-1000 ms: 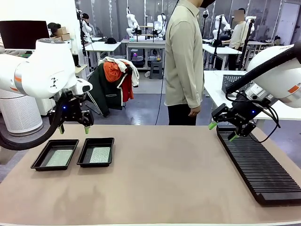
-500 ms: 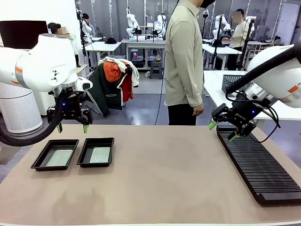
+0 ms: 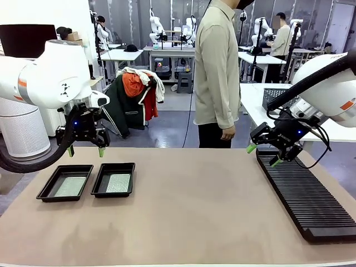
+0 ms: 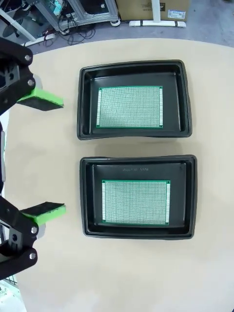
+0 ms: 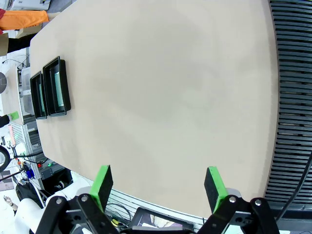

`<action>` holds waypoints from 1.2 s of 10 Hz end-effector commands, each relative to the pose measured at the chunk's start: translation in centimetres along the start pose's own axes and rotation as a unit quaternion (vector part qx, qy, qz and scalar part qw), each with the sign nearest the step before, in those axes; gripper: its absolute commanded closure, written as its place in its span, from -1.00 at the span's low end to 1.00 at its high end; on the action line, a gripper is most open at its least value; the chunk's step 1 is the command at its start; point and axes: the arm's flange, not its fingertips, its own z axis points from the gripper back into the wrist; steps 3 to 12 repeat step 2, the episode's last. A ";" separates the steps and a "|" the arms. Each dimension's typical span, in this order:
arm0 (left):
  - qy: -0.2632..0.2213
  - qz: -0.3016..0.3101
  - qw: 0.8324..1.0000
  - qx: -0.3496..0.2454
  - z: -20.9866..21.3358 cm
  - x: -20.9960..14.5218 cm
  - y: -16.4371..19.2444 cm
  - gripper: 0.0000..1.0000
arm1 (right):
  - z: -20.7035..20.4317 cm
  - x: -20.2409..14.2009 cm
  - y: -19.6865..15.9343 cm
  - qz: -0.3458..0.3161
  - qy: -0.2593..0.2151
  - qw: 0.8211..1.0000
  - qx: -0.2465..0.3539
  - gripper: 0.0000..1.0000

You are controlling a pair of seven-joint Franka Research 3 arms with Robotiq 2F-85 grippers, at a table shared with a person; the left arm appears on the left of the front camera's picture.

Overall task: Inspect and transfer BCBs to ESD trays.
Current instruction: Pick up the ESD tray and place it on the left side of the table.

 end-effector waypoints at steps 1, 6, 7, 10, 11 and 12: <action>-0.007 -0.001 1.000 -0.002 -0.4 -0.3 0.0 -1.00 | 0.1 -0.1 0.1 -0.011 0.001 1.000 -0.005 -1.00; -0.007 -0.001 1.000 -0.002 -0.4 -0.3 0.0 -1.00 | 0.1 -0.1 0.1 -0.011 0.001 1.000 -0.005 -1.00; -0.007 -0.001 1.000 -0.002 -0.4 -0.3 0.0 -1.00 | 0.1 -0.1 0.1 -0.011 0.001 1.000 -0.005 -1.00; -0.007 -0.001 1.000 -0.002 -0.4 -0.3 0.0 -1.00 | 0.1 -0.1 0.1 -0.011 0.001 1.000 -0.005 -1.00; -0.007 -0.001 1.000 -0.002 -0.4 -0.3 0.0 -1.00 | 0.1 -0.1 0.1 -0.011 0.001 1.000 -0.005 -1.00; -0.007 -0.001 1.000 -0.002 -0.4 -0.3 0.0 -1.00 | 0.1 -0.1 0.1 -0.011 0.001 1.000 -0.005 -1.00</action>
